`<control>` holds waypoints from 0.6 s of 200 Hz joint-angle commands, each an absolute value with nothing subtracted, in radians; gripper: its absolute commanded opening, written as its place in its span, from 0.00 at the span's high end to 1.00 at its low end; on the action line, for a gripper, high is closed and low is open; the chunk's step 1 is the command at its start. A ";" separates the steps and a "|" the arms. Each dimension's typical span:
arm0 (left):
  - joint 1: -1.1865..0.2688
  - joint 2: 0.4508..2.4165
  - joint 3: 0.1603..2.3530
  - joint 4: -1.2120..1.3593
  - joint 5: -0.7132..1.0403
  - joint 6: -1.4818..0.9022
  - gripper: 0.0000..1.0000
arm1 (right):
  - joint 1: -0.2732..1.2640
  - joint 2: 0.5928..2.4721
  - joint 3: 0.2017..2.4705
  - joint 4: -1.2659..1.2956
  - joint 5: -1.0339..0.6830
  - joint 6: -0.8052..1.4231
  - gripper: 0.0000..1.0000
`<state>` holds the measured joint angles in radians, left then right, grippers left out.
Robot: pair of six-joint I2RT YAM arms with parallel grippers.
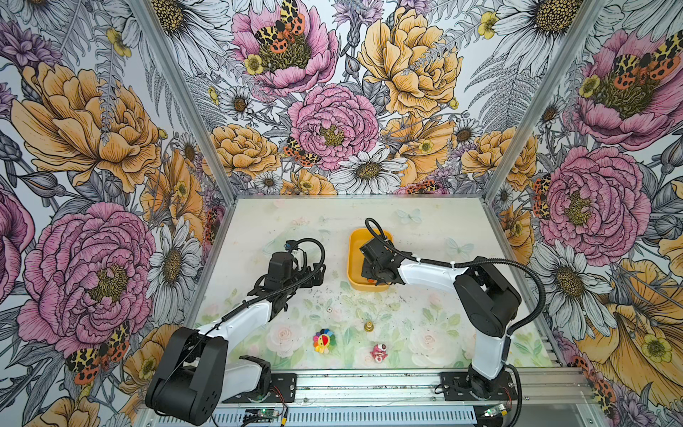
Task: Put the screwdriver in the bin
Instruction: 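Lower the screwdriver into the yellow bin and open the right gripper, then raise the right gripper up and away from the yellow bin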
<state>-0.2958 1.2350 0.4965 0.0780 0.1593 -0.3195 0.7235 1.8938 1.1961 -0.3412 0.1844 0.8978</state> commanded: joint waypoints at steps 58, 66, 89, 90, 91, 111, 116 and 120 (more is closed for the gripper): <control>-0.307 1.224 0.495 0.094 0.179 -0.330 0.01 | 0.731 1.847 1.230 -0.390 0.212 0.858 0.40; -0.307 1.221 0.494 0.094 0.178 -0.331 0.01 | 0.731 1.833 1.230 -0.400 0.211 0.847 0.39; -0.307 1.212 0.496 0.085 0.176 -0.328 0.01 | 0.731 1.778 1.230 -0.430 0.204 0.793 0.36; -0.307 1.212 0.496 0.084 0.175 -0.328 0.01 | 0.731 1.776 1.229 -0.432 0.203 0.790 0.36; -0.307 1.211 0.496 0.084 0.176 -0.328 0.01 | 0.731 1.774 1.228 -0.432 0.203 0.787 0.36; -0.308 1.202 0.499 0.074 0.172 -0.325 0.01 | 0.729 1.703 1.210 -0.441 0.187 0.717 0.34; -0.308 1.200 0.499 0.072 0.171 -0.325 0.01 | 0.729 1.681 1.204 -0.444 0.185 0.703 0.34; -0.308 1.198 0.499 0.071 0.170 -0.325 0.01 | 0.726 1.666 1.199 -0.450 0.185 0.694 0.34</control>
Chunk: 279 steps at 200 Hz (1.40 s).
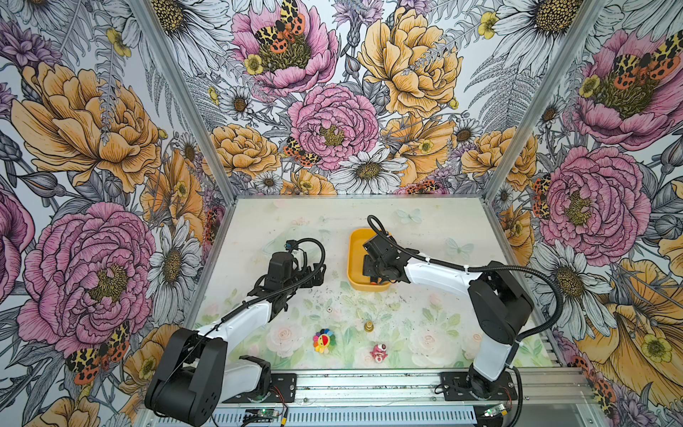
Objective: Put the screwdriver in the bin
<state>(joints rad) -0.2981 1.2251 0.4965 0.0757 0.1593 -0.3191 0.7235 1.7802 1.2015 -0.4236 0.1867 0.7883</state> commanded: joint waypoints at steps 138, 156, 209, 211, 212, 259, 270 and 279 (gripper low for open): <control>-0.302 1.063 0.582 -0.006 -0.036 -0.115 0.01 | 0.355 0.961 0.815 -0.396 0.369 0.158 0.33; -0.289 1.032 0.572 0.050 -0.099 -0.025 0.01 | 0.275 0.954 0.772 -0.373 0.411 0.145 0.33; -0.118 1.044 0.530 0.253 -0.085 0.067 0.01 | 0.169 1.041 0.652 -0.157 0.343 0.117 0.31; -0.112 1.048 0.526 0.264 -0.080 0.063 0.01 | 0.167 1.043 0.644 -0.135 0.340 0.116 0.31; -0.108 1.050 0.524 0.269 -0.078 0.062 0.01 | 0.167 1.044 0.636 -0.123 0.340 0.115 0.31; -0.005 1.214 0.412 0.567 -0.018 0.028 0.01 | 0.099 1.062 0.340 0.468 0.276 0.095 0.31; -0.001 1.256 0.403 0.615 -0.020 0.012 0.01 | 0.077 1.076 0.300 0.558 0.263 0.085 0.31; -0.004 1.288 0.401 0.652 -0.022 0.015 0.01 | 0.063 1.094 0.282 0.607 0.248 0.079 0.31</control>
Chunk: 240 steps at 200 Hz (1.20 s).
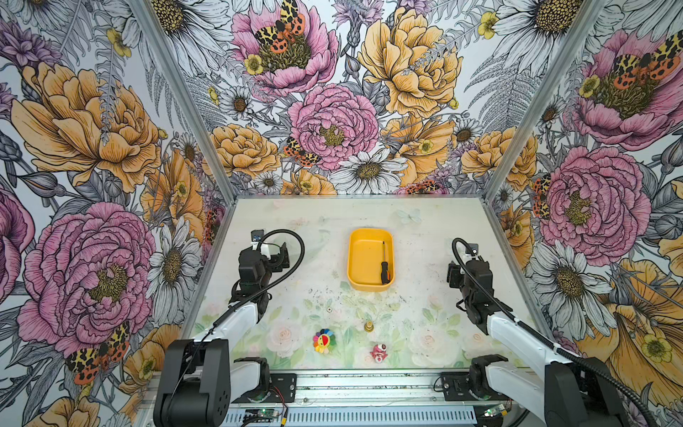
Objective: Put the screwdriver in the bin
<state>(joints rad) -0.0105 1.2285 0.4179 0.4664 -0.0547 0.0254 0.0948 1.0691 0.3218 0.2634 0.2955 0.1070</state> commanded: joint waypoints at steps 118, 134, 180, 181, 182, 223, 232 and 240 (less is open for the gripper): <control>0.023 1.545 0.339 1.007 -0.027 0.008 0.01 | 0.027 1.534 0.361 0.930 0.146 0.036 0.33; 0.027 1.551 0.382 0.933 0.002 0.014 0.01 | 0.029 1.535 0.354 0.939 0.172 0.043 0.32; 0.036 1.552 0.380 0.933 0.014 0.008 0.01 | 0.023 1.532 0.376 0.893 0.170 0.055 0.28; 0.035 1.552 0.380 0.935 0.014 0.007 0.01 | 0.023 1.532 0.375 0.893 0.170 0.054 0.27; 0.036 1.552 0.380 0.935 0.014 0.007 0.01 | 0.023 1.533 0.375 0.893 0.171 0.054 0.26; 0.037 1.551 0.379 0.936 0.013 0.007 0.01 | 0.010 1.537 0.389 0.872 0.164 0.068 0.10; 0.037 1.552 0.379 0.936 0.015 0.007 0.01 | 0.008 1.537 0.390 0.870 0.160 0.070 0.08; 0.037 1.551 0.379 0.935 0.015 0.006 0.01 | 0.007 1.537 0.390 0.869 0.160 0.071 0.06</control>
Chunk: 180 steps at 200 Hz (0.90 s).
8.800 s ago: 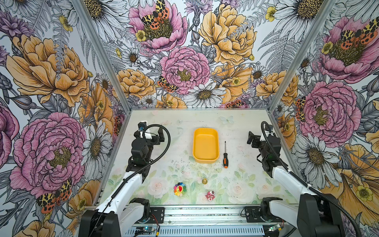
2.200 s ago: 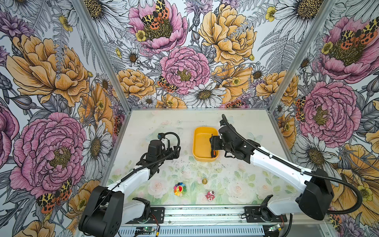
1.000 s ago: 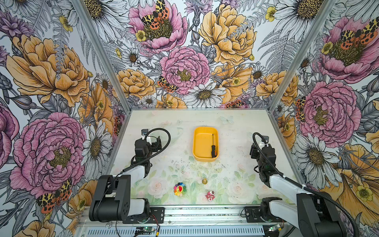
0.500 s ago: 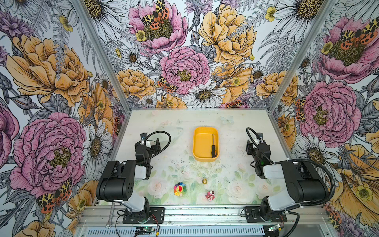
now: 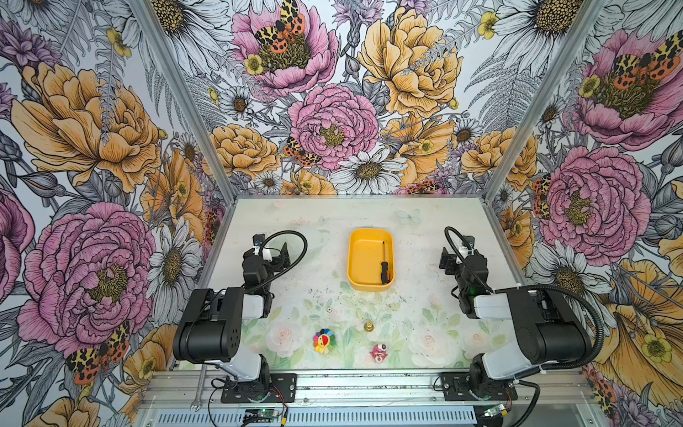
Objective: Put the screwdriver in the bin
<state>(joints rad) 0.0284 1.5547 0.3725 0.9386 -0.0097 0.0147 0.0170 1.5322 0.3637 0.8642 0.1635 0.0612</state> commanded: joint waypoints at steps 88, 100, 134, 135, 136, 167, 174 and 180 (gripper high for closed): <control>0.037 1.551 0.380 0.936 0.016 0.006 0.01 | 0.005 1.533 0.387 0.872 0.158 0.072 0.01; 0.037 1.551 0.380 0.936 0.016 0.005 0.01 | 0.005 1.533 0.387 0.871 0.157 0.072 0.01; 0.039 1.551 0.379 0.937 0.016 0.006 0.01 | 0.006 1.534 0.387 0.872 0.158 0.072 0.01; 0.038 1.552 0.380 0.936 0.016 0.006 0.01 | 0.006 1.533 0.387 0.872 0.158 0.072 0.01; 0.037 1.551 0.379 0.936 0.017 0.005 0.01 | 0.005 1.534 0.387 0.873 0.159 0.071 0.01; 0.037 1.552 0.380 0.936 0.015 0.006 0.01 | 0.004 1.536 0.392 0.866 0.155 0.072 0.00; 0.038 1.552 0.379 0.936 0.015 0.006 0.01 | 0.004 1.535 0.392 0.866 0.154 0.071 0.01; 0.037 1.551 0.379 0.936 0.015 0.006 0.01 | 0.003 1.535 0.390 0.867 0.154 0.072 0.01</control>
<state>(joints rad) 0.0284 1.5547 0.3725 0.9386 -0.0093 0.0143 0.0113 1.5322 0.3698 0.8612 0.1627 0.0628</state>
